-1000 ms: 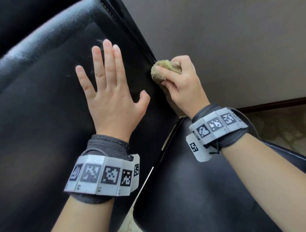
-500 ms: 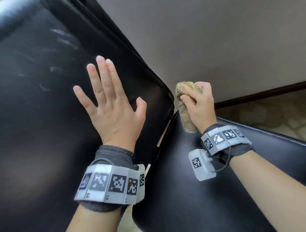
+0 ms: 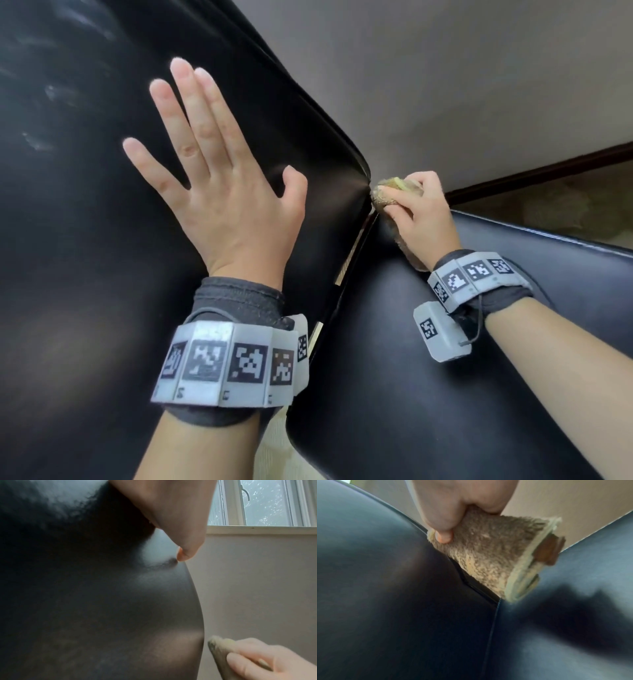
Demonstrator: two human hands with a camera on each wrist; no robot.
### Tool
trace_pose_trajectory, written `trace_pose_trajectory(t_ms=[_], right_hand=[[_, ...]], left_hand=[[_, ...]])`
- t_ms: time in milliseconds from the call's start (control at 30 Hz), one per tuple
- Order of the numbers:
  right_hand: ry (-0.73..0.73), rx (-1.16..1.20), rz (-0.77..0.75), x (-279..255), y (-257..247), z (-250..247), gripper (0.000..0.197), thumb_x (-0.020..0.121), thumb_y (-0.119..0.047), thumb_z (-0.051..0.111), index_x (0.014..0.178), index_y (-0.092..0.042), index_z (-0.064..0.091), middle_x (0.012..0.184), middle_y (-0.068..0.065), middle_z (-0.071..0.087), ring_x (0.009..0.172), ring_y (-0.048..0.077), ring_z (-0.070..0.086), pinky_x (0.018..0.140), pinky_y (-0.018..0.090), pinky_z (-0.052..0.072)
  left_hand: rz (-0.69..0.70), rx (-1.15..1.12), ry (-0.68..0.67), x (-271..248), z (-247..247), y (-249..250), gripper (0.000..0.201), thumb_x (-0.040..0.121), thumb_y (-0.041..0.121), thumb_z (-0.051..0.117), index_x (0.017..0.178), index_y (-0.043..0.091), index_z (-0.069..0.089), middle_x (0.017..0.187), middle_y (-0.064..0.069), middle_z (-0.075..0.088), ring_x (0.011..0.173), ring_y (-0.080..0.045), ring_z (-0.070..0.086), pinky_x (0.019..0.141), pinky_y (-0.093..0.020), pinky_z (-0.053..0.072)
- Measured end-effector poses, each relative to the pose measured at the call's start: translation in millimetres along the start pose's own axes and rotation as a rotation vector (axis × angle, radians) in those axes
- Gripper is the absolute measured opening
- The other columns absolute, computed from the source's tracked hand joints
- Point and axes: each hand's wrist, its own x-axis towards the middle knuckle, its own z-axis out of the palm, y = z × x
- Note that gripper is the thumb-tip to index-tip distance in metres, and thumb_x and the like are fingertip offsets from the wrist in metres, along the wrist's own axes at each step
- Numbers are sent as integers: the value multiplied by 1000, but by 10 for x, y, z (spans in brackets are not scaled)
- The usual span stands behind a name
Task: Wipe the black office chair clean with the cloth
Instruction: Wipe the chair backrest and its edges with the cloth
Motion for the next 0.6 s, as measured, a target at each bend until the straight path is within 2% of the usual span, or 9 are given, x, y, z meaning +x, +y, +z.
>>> trace_pose_trajectory(t_ms=[100,167,233,300,367,467,500,533,600], right_hand=[[183,104,-58,35,-205,-49,29,81,-6,57,109,-5,68,103,12,37,100,14,40,95,3,25],[284,150,-168,126,-409,-31,32,80,-4,57,110,-3,67,102,11,36,98,9,38,96,4,27],[303,168,-247,197,-519,41,32,80,-2,56,110,-2,67,102,11,36,97,6,36,96,5,28],[283,183,-234,199,-472,126,31,79,-1,55,108,-1,68,101,11,37,96,3,36,94,4,30],[240,158,-159,137,-294,165,29,80,-3,54,104,-3,70,100,10,37,95,7,39,93,7,32],[30,13,-25,-25,-5,138,24,82,-9,54,99,-9,71,100,14,41,96,26,48,93,29,40],[-9,-17,6,-74,45,108,25,82,-10,54,100,-9,71,102,15,42,97,28,49,93,30,40],[4,-12,23,-100,49,75,26,82,-10,54,102,-9,71,103,14,40,98,25,47,94,24,37],[129,31,-16,-64,-59,22,27,83,-8,55,105,-6,69,103,10,35,98,14,40,93,6,27]], left_hand=[[-5,5,7,-8,11,20,90,84,46,46,147,0,3,157,-15,6,144,-32,6,110,-58,2],[-7,1,9,-11,15,23,89,84,46,46,148,0,3,157,-15,6,144,-32,6,110,-58,2],[-9,1,7,-9,26,17,89,84,46,46,148,1,3,157,-15,6,144,-32,5,110,-58,2],[-7,6,4,-2,34,5,90,84,47,46,148,1,2,157,-14,5,144,-32,5,110,-57,1],[-11,4,5,9,47,-5,91,83,47,48,147,0,2,157,-14,6,144,-31,6,110,-57,1],[-13,5,13,-5,42,3,92,82,46,49,147,0,3,157,-15,8,144,-32,8,110,-57,2],[-10,4,19,-9,39,10,92,82,46,49,147,0,4,156,-15,8,144,-32,8,109,-57,2],[-7,4,22,-10,39,16,92,82,46,49,147,0,4,156,-15,9,144,-32,8,109,-57,2],[-11,2,20,-3,39,21,92,82,46,49,147,0,3,157,-15,8,144,-32,8,110,-58,2]])
